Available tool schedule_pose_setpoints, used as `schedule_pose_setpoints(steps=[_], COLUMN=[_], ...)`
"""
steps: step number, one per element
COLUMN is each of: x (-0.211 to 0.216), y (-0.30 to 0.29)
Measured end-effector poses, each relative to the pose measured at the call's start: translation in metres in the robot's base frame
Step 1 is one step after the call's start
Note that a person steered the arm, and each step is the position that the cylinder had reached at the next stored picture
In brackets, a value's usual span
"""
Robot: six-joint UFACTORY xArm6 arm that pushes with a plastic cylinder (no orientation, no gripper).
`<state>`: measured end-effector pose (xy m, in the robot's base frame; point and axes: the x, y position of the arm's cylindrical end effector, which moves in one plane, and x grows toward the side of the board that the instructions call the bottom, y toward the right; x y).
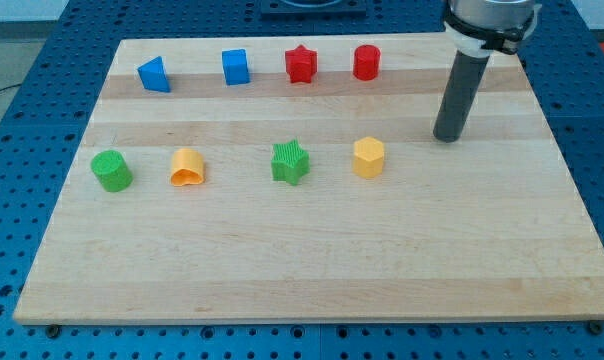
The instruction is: Push the red circle to the top left of the green star
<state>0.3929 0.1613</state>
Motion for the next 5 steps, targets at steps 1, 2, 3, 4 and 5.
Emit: schedule_pose_setpoints(steps=[1,2,3,4,5], x=[-0.062,-0.076,-0.137,-0.146,-0.146], y=[-0.038,-0.006,-0.041,-0.127,-0.176])
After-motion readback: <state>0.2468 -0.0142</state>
